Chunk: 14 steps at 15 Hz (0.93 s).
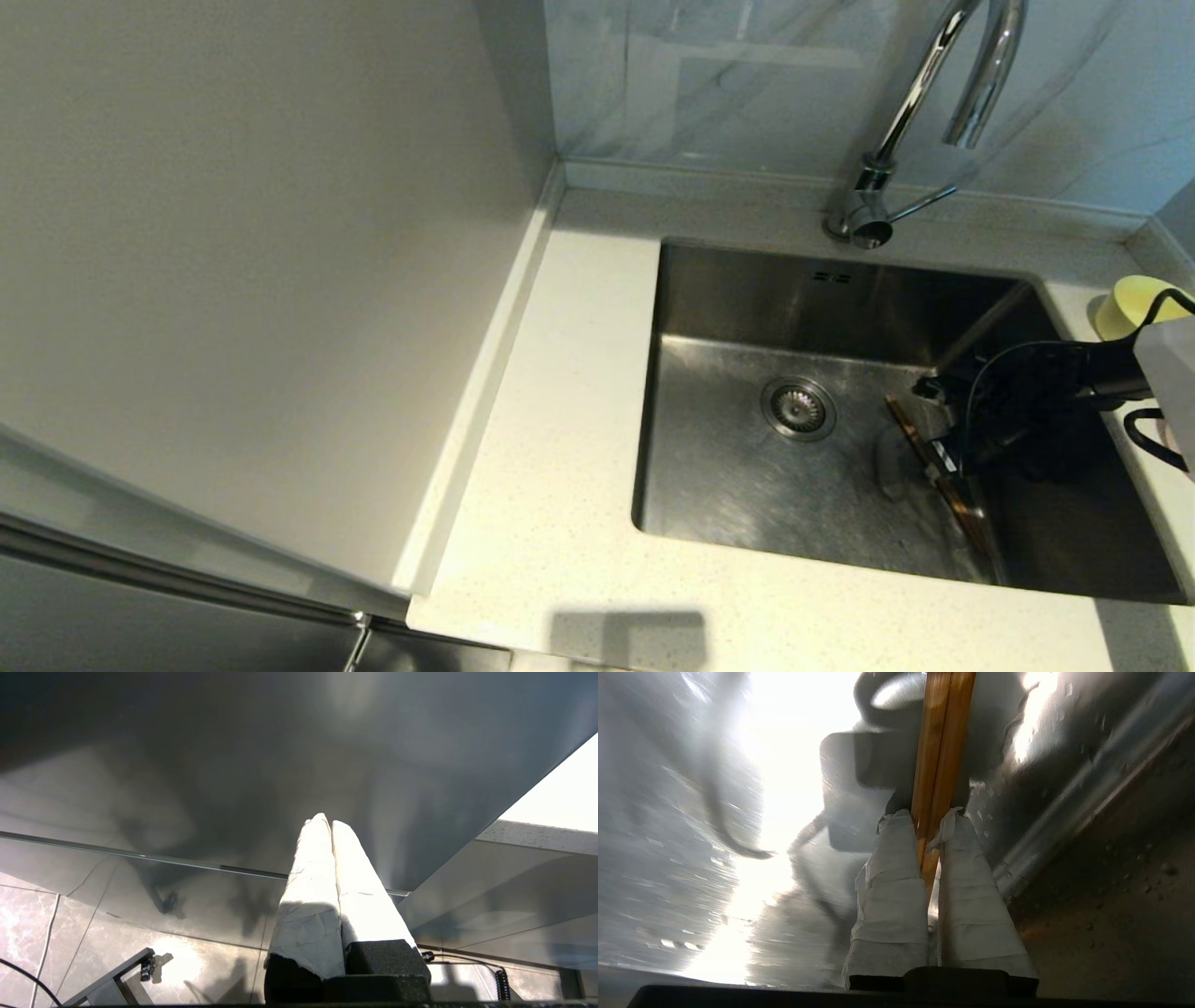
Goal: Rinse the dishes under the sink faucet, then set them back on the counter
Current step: Put the chopsticks back to the table from the sink
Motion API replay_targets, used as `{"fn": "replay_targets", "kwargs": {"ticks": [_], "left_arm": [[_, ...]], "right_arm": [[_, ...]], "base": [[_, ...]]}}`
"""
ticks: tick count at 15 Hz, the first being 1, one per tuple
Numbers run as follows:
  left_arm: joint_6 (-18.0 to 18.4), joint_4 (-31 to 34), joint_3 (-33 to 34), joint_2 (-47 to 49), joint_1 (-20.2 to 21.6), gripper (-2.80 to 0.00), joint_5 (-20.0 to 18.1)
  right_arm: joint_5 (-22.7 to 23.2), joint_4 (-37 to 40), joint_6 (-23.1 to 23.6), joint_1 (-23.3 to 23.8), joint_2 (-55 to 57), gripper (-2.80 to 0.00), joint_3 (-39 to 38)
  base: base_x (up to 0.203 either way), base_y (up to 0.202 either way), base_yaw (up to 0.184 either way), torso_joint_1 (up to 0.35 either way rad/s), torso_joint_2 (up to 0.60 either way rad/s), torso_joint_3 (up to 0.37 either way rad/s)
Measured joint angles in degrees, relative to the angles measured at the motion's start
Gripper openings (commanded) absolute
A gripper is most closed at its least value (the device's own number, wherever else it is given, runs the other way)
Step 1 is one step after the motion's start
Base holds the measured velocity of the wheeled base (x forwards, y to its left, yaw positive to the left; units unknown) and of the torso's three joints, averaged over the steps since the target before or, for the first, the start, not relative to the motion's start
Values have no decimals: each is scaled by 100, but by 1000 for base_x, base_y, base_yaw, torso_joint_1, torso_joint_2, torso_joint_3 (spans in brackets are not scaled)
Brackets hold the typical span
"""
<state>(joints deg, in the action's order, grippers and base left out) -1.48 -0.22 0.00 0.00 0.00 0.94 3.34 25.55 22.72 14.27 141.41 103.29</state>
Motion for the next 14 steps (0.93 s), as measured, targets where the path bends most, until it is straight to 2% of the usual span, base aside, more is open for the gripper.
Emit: {"fn": "replay_targets", "kwargs": {"ticks": [2, 10, 14], "left_arm": [[0, -2, 0, 0, 0, -280, 0], [3, -2, 0, 0, 0, -280, 0], [2, -2, 0, 0, 0, -280, 0]], "right_arm": [[-12, -6, -150, -72, -135, -280, 18], [-81, 4, -184, -91, -886, -280, -21], [-81, 10, -377, -91, -1259, -280, -149]], "base": [[0, 0, 0, 0, 0, 0], [0, 0, 0, 0, 0, 0], [0, 0, 0, 0, 0, 0]]}}
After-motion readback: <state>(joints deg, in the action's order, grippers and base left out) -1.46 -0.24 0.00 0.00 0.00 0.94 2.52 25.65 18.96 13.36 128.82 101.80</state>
